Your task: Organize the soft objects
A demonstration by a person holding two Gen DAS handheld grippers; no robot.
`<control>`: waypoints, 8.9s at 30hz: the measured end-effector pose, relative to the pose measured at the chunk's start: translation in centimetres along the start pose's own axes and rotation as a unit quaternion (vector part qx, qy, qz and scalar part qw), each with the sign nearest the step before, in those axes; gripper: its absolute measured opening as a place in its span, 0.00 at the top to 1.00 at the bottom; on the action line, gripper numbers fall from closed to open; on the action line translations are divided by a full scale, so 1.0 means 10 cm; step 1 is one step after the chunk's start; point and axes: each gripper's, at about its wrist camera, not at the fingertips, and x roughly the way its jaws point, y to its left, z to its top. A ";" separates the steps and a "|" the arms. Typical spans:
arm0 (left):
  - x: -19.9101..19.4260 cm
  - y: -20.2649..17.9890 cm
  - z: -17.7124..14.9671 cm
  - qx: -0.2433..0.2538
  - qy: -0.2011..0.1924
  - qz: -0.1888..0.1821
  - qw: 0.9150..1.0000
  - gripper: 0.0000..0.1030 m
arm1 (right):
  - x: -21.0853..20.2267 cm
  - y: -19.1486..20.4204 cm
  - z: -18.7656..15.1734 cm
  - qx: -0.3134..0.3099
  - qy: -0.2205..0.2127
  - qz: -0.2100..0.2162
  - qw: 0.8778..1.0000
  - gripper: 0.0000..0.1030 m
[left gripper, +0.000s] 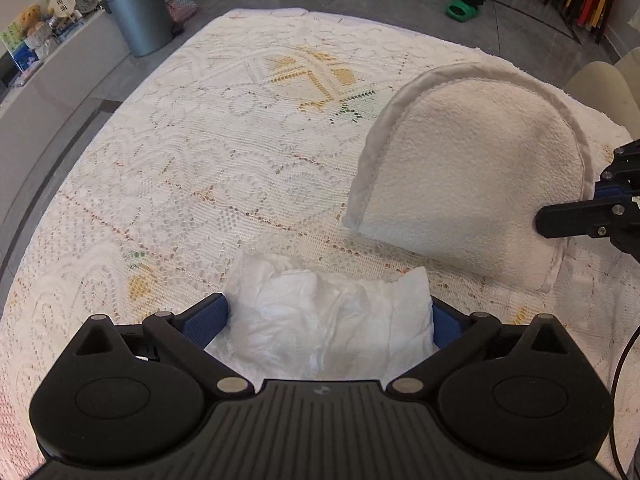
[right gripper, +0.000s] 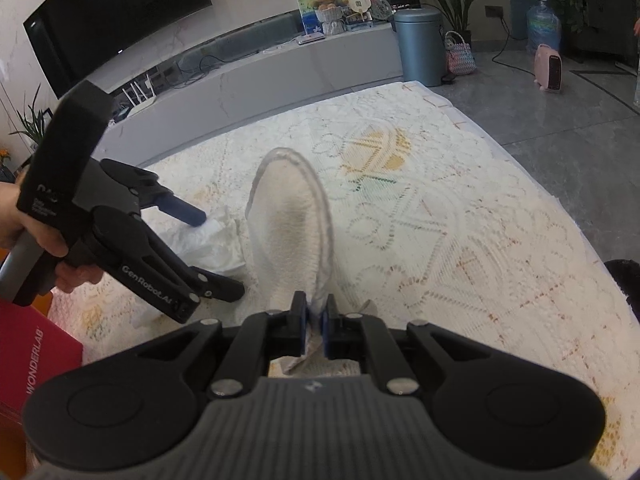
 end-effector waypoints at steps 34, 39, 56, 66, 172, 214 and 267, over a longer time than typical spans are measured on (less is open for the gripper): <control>-0.96 -0.77 0.21 -0.124 -0.129 0.238 0.955 0.66 | -0.09 0.10 0.08 -0.003 -0.023 0.052 0.998 0.96; -1.29 -0.88 0.12 -0.184 -0.143 0.198 0.952 0.66 | -0.20 0.07 0.07 0.005 -0.036 0.060 0.998 0.97; -2.17 -1.71 -0.82 -0.180 -0.175 0.154 0.956 0.67 | -0.81 0.57 -0.21 -0.087 -0.024 0.113 0.989 0.98; -2.49 -1.69 -1.57 -0.247 -0.222 0.134 0.934 0.67 | -1.23 0.83 -0.36 -0.129 0.004 0.142 0.981 0.98; -3.66 -1.59 -2.65 -0.428 -0.335 0.330 0.771 0.10 | -2.00 2.79 -0.60 -0.214 -0.088 0.072 0.970 0.03; -2.97 -2.14 -2.63 -0.412 -0.278 0.384 0.778 0.10 | -1.83 2.45 -1.45 -0.218 -0.115 0.090 0.965 0.03; -2.96 -2.09 -2.65 -0.431 -0.264 0.370 0.779 0.10 | -1.76 2.37 -1.44 -0.195 -0.098 0.094 0.971 0.03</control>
